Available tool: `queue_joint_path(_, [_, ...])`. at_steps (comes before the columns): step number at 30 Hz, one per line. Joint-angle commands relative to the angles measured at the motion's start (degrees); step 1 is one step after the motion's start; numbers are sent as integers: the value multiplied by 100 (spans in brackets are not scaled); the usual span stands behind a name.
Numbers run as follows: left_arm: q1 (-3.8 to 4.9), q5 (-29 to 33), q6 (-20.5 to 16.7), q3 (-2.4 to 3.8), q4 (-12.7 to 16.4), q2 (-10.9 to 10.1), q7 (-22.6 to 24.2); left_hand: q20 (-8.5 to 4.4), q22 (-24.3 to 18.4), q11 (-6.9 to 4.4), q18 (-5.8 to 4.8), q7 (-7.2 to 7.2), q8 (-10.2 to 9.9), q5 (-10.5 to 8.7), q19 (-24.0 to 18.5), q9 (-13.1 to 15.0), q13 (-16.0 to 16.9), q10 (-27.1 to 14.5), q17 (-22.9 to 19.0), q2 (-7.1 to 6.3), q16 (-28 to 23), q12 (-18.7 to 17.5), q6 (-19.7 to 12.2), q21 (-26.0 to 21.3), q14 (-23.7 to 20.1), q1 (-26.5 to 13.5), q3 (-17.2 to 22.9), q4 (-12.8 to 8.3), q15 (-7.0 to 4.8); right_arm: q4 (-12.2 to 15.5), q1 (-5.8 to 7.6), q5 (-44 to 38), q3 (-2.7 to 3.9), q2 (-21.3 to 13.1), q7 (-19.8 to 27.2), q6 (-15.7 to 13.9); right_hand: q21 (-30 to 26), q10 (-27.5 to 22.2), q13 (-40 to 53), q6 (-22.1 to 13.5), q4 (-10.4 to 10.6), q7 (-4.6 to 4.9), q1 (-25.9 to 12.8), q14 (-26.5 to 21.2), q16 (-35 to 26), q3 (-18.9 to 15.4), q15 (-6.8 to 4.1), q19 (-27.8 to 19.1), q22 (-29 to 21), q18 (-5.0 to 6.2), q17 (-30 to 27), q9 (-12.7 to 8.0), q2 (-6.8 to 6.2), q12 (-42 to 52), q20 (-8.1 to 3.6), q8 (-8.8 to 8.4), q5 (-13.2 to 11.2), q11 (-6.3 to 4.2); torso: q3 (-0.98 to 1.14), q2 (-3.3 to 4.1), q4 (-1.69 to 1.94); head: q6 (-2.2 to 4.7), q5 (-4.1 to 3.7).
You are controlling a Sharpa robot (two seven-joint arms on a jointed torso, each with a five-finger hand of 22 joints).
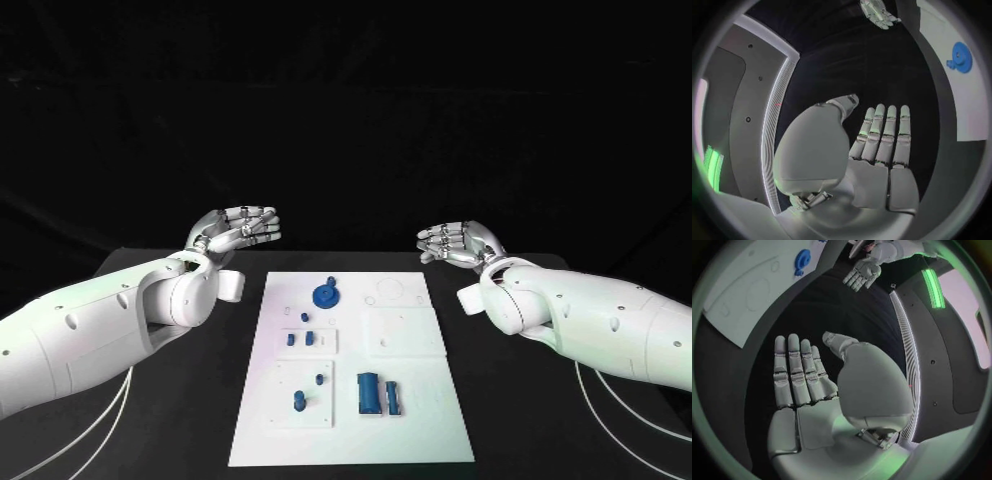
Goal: Assemble the parts on the task board
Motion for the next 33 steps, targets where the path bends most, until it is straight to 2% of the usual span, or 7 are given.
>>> queue_joint_path(1, [-2,27,-22,0,-48,36,19,-1639,-412,-1118,-973,-1061,-1647,-850,-4342,-1134,-358,-5638,-785,1205,-1373,-559,-4515,-950,-4642,-2399,-2847,-1215,-1027,-55,-1,51,1,29,30,37,-363,-1734,-1288,-4997,-502,-1126,-2224,-1728,-1695,-3156,-644,-5266,-4021,-975,-2317,-2512,1181,-948,-1291,-1161,-965,-877,0,-4,3,16,4])
queue_joint_path(3, [-11,27,-58,1,-21,32,25,-1639,-412,-1118,-973,-1061,-1647,-850,-4342,-1134,-358,-5638,-785,1205,-1373,-559,-4515,-950,-4642,-2643,-2847,-1215,-1027,-18,-11,71,13,23,39,6,-363,-5818,-1288,-4997,-502,-1126,-2494,-5791,-1695,-3156,-644,-5266,-4021,-975,-2317,-2512,1181,-948,-1291,-1161,-965,-877,8,-23,1,30,12])
queue_joint_path(7, [-65,28,-264,9,129,13,60,-1639,-412,-1118,-973,-1061,-1647,-850,-4342,-1134,-358,-5638,-785,1205,-1373,-559,-4515,-950,-4642,-3440,-2847,-1215,-1027,188,-73,185,80,-12,91,-166,-363,-5818,-1288,-4997,-502,-1126,-3214,-5791,-1695,-3156,-644,-5266,-4021,-975,-2317,-2512,1181,-948,-1291,-1161,-965,-877,55,-126,-6,107,56])
queue_joint_path(8, [-85,28,-342,12,186,5,73,-1639,-412,-1118,-973,-1061,-1647,-850,-4342,-1134,-358,-5638,-785,1205,-1373,-559,-4515,-950,-4642,-3620,-2847,-1215,-1027,266,-97,229,105,-25,111,-231,-363,-5818,-1288,-4997,-502,-1126,-7379,-5791,-1695,-3156,-644,-5266,-4021,-975,-2317,-2512,1181,-948,-1291,-1161,-965,-877,72,-165,-9,137,73])
queue_joint_path(9, [-109,29,-434,15,253,-3,89,-1639,-412,-1118,-973,-1061,-1647,-850,-4342,-1134,-358,-5638,-785,1205,-1373,-559,-4515,-950,-4642,-3729,-2847,-1215,-1027,358,-124,280,135,-40,134,-308,-363,-5818,-1288,-4997,-502,-1126,-7379,-5791,-1695,-3156,-644,-5266,-4021,-975,-2317,-2512,1181,-948,-1291,-1161,-965,-877,93,-211,-13,171,93])
queue_joint_path(10, [-149,30,-590,21,367,-18,116,-1639,-412,-1118,-973,-1061,-1647,-850,-4342,-1134,-358,-5638,-785,1205,-1373,-559,-4515,-950,-4642,-8010,-2847,-1215,-1027,514,-171,367,186,-66,174,-438,-363,-5818,-1288,-4997,-502,-1126,-7379,-5791,-1695,-3156,-644,-5266,-4021,-975,-2317,-2512,1181,-948,-1291,-1161,-965,-877,125,-281,-18,223,123])
queue_joint_path(33, [-762,40,-2951,106,2092,-242,520,-1639,-412,-1118,-973,-1061,-1647,-850,-4342,-1134,-358,-5638,-785,1205,-1373,-559,-4515,-950,-4642,-8010,-2847,-1215,-1027,2471,-759,1455,821,-394,670,-2074,-363,-5818,-1288,-4997,-502,-1126,-7379,-5791,-1695,-3156,-644,-5266,-4021,-975,-2317,-2512,1181,-948,-1291,-1161,-965,-877,199,-445,-30,347,194])
